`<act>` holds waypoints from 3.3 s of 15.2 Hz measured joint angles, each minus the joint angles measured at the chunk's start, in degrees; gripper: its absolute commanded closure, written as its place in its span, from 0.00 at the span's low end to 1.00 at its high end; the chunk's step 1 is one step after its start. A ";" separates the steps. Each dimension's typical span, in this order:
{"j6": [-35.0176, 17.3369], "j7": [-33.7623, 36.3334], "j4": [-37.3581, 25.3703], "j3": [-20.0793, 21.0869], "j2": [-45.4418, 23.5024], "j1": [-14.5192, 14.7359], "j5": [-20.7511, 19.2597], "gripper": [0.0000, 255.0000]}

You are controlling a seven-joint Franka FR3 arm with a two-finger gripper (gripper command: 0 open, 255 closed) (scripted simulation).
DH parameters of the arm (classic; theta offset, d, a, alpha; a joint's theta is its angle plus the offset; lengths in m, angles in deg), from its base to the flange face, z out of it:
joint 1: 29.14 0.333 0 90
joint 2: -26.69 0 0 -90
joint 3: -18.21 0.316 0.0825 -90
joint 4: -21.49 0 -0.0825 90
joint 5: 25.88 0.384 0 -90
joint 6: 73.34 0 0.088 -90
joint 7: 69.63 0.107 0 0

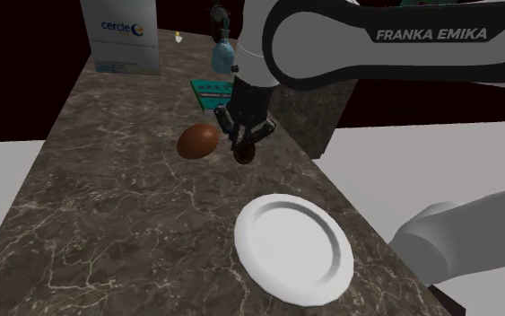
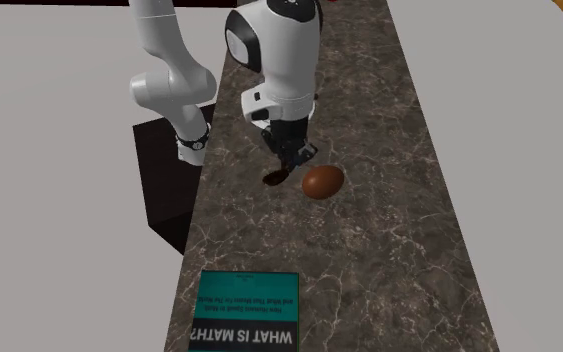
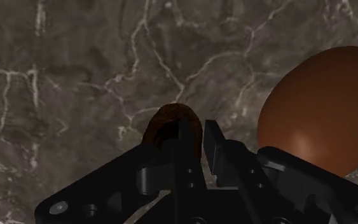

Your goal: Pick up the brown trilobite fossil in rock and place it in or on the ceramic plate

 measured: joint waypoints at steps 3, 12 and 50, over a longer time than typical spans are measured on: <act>2.27 0.03 -2.16 -0.31 -0.02 -0.11 -0.20 1.00; 4.89 -5.88 -2.73 -5.84 -5.51 -1.72 3.75 0.00; 11.99 -5.20 -9.90 -6.73 -5.73 -2.05 3.27 1.00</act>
